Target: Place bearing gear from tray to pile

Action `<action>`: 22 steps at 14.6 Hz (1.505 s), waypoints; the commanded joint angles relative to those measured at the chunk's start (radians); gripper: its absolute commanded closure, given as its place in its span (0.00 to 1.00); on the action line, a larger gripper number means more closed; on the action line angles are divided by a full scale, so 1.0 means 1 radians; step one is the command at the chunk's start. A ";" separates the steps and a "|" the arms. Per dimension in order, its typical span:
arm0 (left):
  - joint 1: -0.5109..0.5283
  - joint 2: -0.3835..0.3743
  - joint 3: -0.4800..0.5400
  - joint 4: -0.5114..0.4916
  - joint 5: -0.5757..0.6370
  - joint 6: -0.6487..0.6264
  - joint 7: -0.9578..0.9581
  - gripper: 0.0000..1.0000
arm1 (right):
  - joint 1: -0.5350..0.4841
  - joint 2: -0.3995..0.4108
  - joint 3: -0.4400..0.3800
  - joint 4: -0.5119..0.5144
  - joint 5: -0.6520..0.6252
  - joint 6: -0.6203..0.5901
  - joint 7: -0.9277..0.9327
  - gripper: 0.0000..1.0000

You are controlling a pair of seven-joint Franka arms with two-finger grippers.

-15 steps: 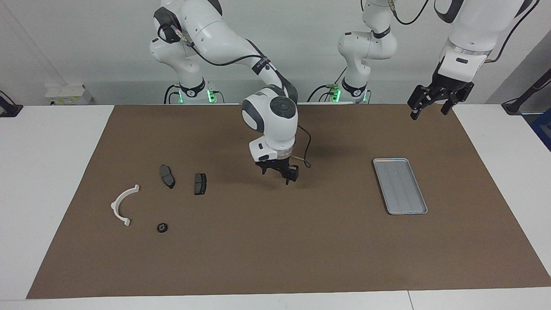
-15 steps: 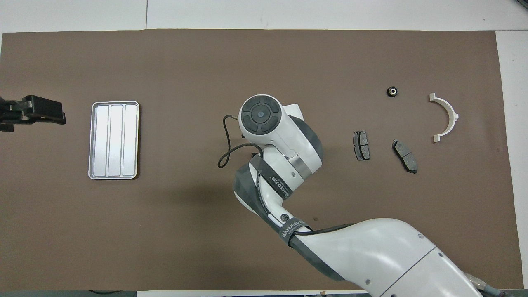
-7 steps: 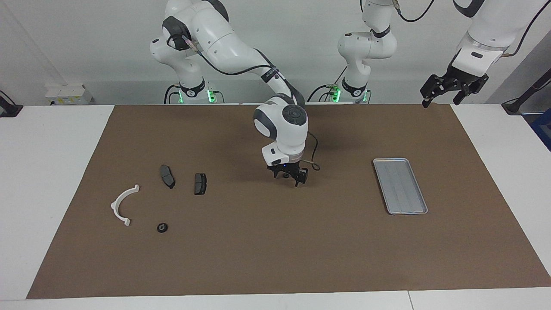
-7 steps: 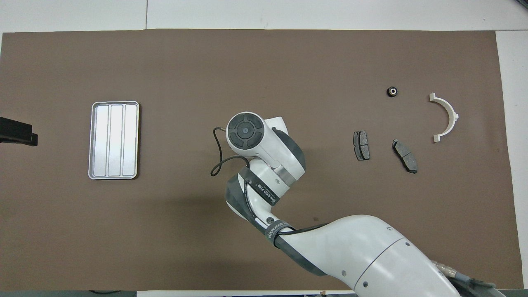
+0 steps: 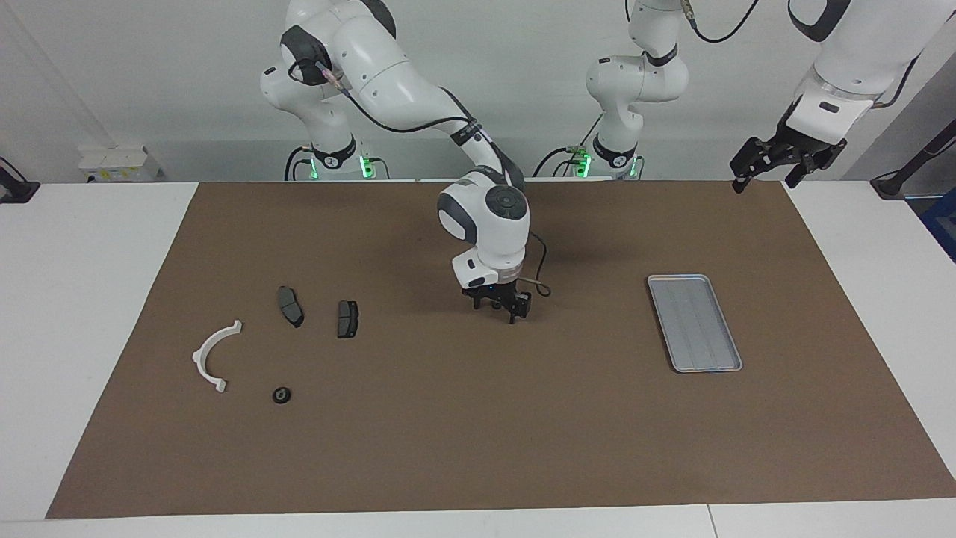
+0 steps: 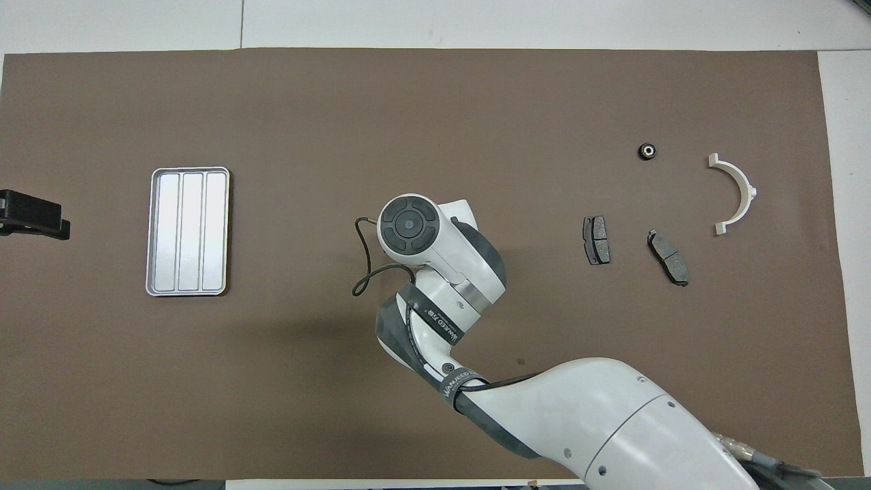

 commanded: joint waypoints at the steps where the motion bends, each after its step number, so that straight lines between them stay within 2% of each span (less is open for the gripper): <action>1: 0.008 0.015 -0.003 0.004 -0.017 0.007 0.015 0.00 | 0.002 -0.017 0.013 -0.016 -0.002 -0.048 0.021 0.09; 5: 0.008 0.023 -0.003 -0.004 -0.027 0.007 0.015 0.00 | 0.002 -0.020 0.025 -0.017 0.013 -0.057 0.024 0.17; 6: 0.008 0.023 -0.003 -0.004 -0.027 0.004 0.015 0.00 | 0.002 -0.021 0.025 -0.019 0.013 -0.057 0.024 0.23; 8: 0.005 0.024 -0.003 -0.005 -0.027 -0.003 0.015 0.00 | 0.002 -0.021 0.025 -0.022 0.013 -0.050 0.023 0.48; 9: 0.004 0.024 -0.003 -0.008 -0.027 -0.005 0.015 0.00 | -0.001 -0.020 0.025 -0.022 0.012 -0.042 0.023 0.69; 10: 0.004 0.023 -0.003 -0.016 -0.027 -0.005 0.015 0.00 | -0.001 -0.020 0.025 -0.022 0.012 -0.039 0.021 0.95; 11: 0.004 0.023 -0.003 -0.017 -0.027 -0.004 0.015 0.00 | -0.002 -0.020 0.024 -0.022 0.012 -0.039 0.020 1.00; 15: 0.001 0.026 -0.003 -0.017 -0.027 -0.002 0.015 0.00 | -0.011 -0.021 0.024 -0.007 0.005 -0.060 0.020 1.00; 17: 0.001 0.026 -0.003 -0.017 -0.027 -0.037 0.015 0.00 | -0.027 -0.020 0.022 0.067 -0.002 -0.153 0.003 1.00; 20: 0.002 0.023 -0.003 -0.022 -0.027 -0.063 0.015 0.00 | -0.109 -0.040 0.024 0.190 0.010 -0.336 -0.170 1.00; 22: 0.004 0.023 -0.003 -0.024 -0.027 -0.059 0.015 0.00 | -0.197 -0.072 0.022 0.213 0.009 -0.409 -0.386 1.00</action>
